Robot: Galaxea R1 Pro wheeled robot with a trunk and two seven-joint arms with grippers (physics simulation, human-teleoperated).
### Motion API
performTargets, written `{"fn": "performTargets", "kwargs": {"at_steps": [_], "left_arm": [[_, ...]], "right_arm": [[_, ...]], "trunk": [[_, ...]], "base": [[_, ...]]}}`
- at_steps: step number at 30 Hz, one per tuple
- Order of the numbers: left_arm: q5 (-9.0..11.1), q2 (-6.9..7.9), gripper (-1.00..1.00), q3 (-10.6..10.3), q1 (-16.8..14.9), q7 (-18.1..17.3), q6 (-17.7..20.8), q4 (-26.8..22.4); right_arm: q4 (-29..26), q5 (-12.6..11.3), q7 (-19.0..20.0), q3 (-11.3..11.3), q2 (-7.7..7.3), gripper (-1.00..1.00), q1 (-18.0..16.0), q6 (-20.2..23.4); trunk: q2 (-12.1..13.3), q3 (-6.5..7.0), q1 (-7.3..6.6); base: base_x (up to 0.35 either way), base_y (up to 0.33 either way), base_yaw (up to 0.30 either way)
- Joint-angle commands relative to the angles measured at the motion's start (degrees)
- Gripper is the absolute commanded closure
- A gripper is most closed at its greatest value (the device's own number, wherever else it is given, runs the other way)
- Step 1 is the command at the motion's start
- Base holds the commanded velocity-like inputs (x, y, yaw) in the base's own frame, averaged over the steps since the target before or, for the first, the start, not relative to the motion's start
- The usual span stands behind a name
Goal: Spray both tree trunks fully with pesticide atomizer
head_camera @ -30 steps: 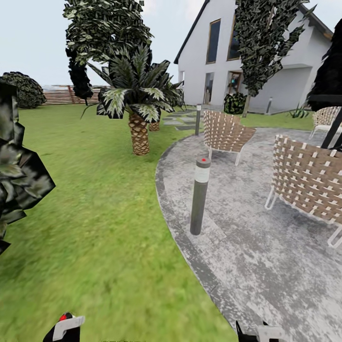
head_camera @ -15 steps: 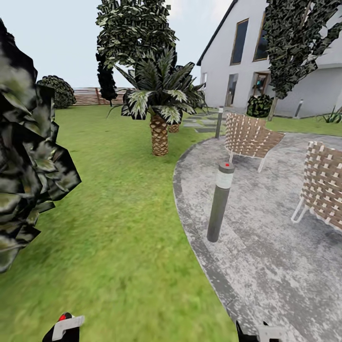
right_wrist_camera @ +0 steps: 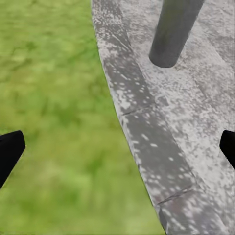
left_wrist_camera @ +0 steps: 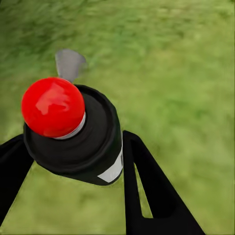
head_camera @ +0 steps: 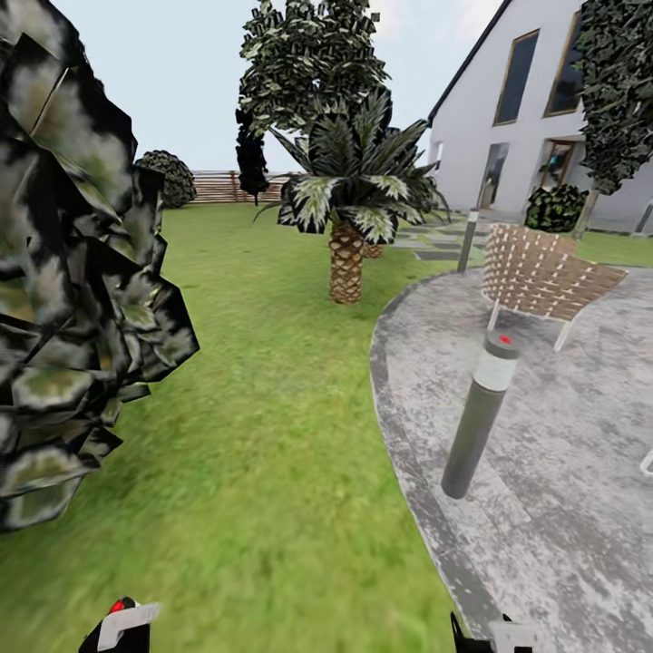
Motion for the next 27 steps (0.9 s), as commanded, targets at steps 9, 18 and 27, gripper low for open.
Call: {"fn": "performTargets", "kwargs": {"at_steps": [9, 18, 27], "left_arm": [[0.0, -0.07, 1.00, 0.0, 0.0, 0.0, -0.2, 0.1], [-0.1, -0.19, 1.00, 0.0, 0.0, 0.1, -0.2, 0.1], [-0.1, -0.18, 1.00, 0.0, -0.1, 0.1, -0.2, 0.1]], "right_arm": [[0.0, 0.4, 0.0, -0.1, 0.02, -1.00, 0.0, -0.2], [0.0, 0.4, 0.0, -0.1, -0.05, -1.00, 0.0, -0.2], [0.1, 0.4, 0.0, -0.1, -0.07, -1.00, 0.0, -0.2]], "trunk": [[0.0, 0.03, 0.02], [0.0, 0.03, 0.02], [0.0, 0.03, 0.02]], "base": [[0.301, 0.142, 0.063], [0.327, 0.046, 0.001], [0.338, 0.001, 0.000]]}}
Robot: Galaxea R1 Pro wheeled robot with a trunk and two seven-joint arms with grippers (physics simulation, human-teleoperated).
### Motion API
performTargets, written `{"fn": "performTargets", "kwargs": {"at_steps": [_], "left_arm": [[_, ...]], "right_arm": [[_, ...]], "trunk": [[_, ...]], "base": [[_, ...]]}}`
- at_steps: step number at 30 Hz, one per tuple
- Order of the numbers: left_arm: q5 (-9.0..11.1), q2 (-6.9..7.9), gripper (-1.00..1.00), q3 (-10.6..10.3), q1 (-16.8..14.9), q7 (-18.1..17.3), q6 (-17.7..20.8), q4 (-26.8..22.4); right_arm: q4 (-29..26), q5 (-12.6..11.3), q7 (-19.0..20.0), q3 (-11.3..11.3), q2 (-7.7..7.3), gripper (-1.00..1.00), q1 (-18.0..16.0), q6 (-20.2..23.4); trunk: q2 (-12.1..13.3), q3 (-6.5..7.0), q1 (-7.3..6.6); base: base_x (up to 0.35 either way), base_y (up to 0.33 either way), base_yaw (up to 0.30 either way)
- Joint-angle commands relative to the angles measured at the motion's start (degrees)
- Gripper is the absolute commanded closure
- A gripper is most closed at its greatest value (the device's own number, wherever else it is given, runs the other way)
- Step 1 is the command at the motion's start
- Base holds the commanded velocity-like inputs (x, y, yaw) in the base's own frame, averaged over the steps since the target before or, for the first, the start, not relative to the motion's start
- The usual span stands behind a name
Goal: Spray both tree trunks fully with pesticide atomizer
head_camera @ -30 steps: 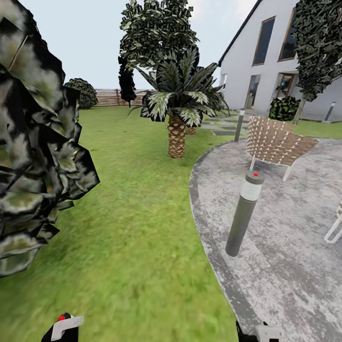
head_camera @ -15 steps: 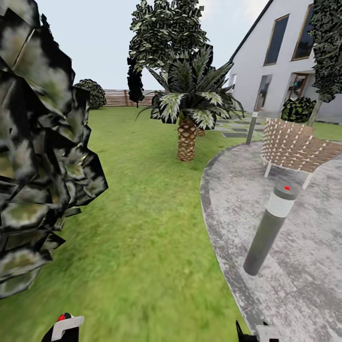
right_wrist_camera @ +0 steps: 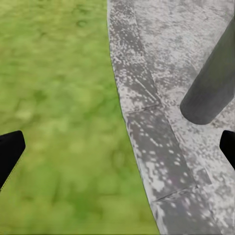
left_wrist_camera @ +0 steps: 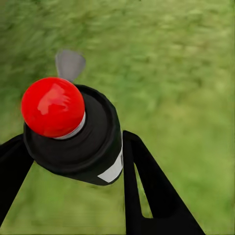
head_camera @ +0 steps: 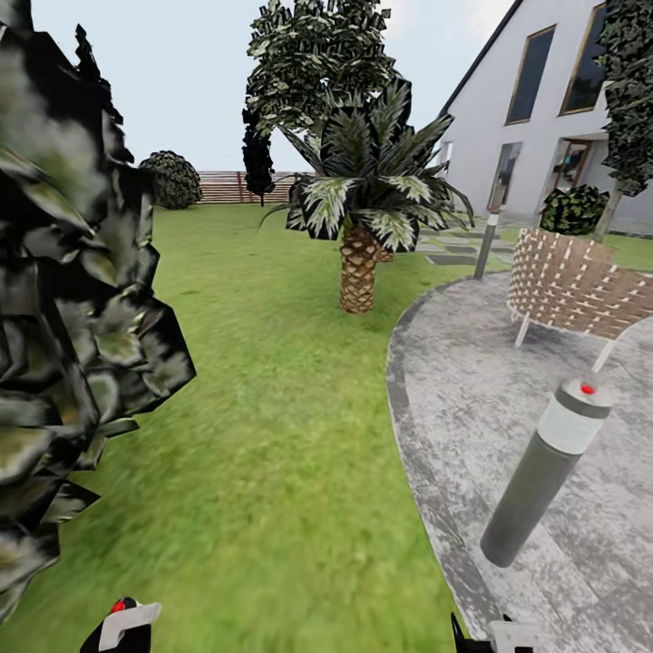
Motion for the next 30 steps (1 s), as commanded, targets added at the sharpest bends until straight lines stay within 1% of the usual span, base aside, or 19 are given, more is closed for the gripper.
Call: {"fn": "performTargets", "kwargs": {"at_steps": [1, 30], "left_arm": [[0.0, 0.00, 1.00, 0.1, 0.0, 0.0, -0.2, 0.0], [0.1, 0.14, 1.00, 0.1, 0.0, 0.0, -0.2, 0.0]], "right_arm": [[0.0, 0.4, 0.0, -0.2, 0.02, -1.00, 0.0, -0.2], [0.1, 0.4, 0.2, -0.1, 0.02, -1.00, 0.0, -0.2]], "trunk": [[0.0, -0.05, 0.02], [0.0, -0.05, 0.02]], "base": [[0.338, 0.000, 0.000], [0.338, 0.000, 0.000]]}}
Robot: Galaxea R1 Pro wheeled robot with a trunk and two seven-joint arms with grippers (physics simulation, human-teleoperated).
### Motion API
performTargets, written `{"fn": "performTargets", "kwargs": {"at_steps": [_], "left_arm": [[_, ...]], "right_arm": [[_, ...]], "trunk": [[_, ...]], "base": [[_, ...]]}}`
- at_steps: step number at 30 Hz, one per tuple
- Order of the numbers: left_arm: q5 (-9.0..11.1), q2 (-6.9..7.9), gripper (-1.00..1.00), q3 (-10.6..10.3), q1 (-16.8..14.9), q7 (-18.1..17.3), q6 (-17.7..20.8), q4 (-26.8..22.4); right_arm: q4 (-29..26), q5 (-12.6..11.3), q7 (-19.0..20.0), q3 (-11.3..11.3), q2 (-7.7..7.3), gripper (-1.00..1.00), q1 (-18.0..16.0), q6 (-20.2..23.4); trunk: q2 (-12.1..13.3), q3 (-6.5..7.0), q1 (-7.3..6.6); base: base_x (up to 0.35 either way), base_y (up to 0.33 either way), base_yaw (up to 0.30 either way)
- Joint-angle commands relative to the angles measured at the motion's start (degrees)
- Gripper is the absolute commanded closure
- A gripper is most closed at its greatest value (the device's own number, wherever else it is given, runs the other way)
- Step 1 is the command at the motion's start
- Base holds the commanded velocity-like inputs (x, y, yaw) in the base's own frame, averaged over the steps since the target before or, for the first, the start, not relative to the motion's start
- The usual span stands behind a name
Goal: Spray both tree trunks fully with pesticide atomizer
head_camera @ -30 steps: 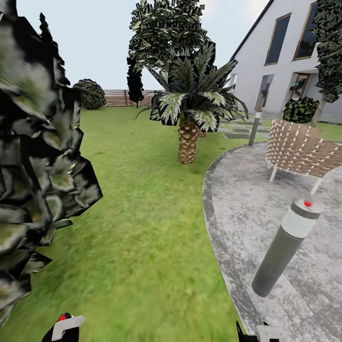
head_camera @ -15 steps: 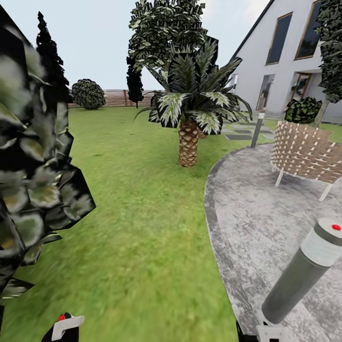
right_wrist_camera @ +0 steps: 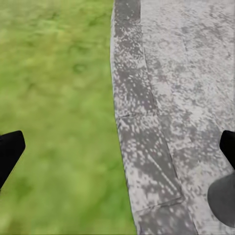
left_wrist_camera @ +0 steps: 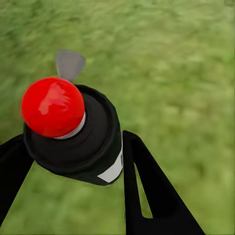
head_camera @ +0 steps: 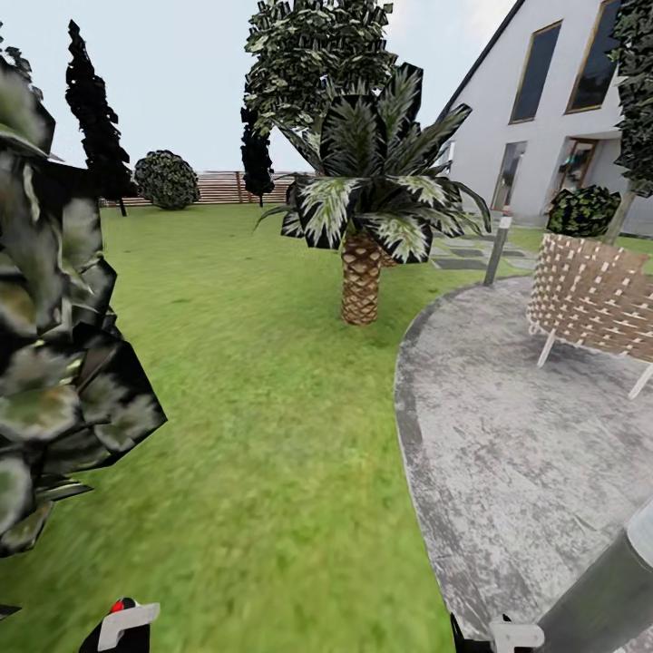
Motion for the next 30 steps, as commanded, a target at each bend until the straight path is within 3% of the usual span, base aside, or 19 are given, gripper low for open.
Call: {"fn": "performTargets", "kwargs": {"at_steps": [1, 30], "left_arm": [[0.0, 0.01, 1.00, 0.1, -0.1, 0.0, -0.2, 0.0], [0.0, 0.01, 1.00, 0.1, 0.0, 0.1, -0.2, 0.0]], "right_arm": [[0.0, 0.4, 0.0, -0.2, 0.02, -1.00, 0.0, -0.2], [0.0, 0.4, 0.0, -0.2, 0.02, -1.00, 0.0, -0.2]], "trunk": [[0.0, -0.05, 0.02], [0.0, 0.03, 0.02]], "base": [[0.338, 0.000, 0.000], [0.338, 0.000, 0.000]]}}
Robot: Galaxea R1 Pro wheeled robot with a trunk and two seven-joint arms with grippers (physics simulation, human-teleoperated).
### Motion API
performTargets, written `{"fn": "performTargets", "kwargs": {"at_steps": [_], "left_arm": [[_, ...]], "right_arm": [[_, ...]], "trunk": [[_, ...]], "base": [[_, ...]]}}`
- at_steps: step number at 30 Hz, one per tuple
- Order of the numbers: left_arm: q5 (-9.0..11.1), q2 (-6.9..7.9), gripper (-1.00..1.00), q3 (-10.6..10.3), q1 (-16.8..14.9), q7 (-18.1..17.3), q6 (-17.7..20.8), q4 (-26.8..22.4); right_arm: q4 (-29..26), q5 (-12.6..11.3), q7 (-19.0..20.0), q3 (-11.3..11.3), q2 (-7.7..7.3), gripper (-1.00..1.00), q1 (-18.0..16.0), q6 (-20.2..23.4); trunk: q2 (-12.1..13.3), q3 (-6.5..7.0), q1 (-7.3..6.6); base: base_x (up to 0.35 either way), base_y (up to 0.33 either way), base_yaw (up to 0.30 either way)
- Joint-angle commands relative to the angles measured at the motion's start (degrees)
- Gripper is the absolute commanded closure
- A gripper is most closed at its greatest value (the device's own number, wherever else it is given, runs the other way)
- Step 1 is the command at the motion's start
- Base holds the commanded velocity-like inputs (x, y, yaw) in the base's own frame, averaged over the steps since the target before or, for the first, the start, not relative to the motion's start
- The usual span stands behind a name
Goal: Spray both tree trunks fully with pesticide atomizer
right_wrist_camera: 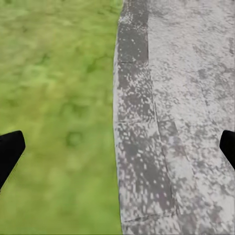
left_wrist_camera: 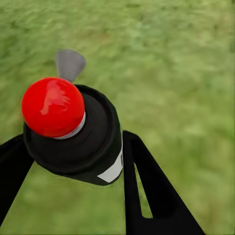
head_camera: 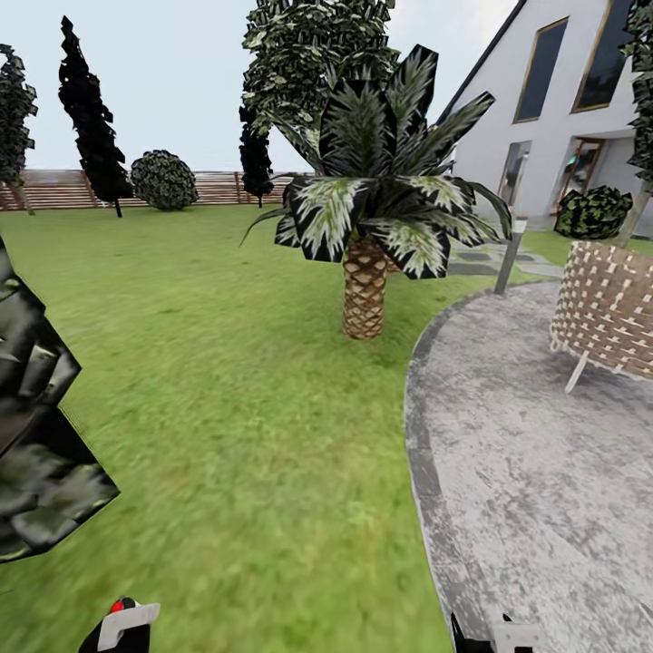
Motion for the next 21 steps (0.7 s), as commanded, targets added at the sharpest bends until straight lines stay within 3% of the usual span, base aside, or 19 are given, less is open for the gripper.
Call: {"fn": "performTargets", "kwargs": {"at_steps": [1, 21], "left_arm": [[0.0, -0.02, 1.00, 0.1, 0.0, 0.0, -0.2, 0.0], [0.0, -0.04, 1.00, 0.1, 0.0, 0.1, -0.2, 0.0]], "right_arm": [[0.0, 0.4, 0.0, -0.2, 0.02, -1.00, 0.0, -0.2], [0.0, 0.4, -0.1, -0.2, -0.06, -1.00, 0.0, -0.2]], "trunk": [[0.0, 0.01, 0.02], [0.0, 1.54, 0.02]], "base": [[0.338, 0.000, 0.000], [0.338, 0.000, 0.000]]}}
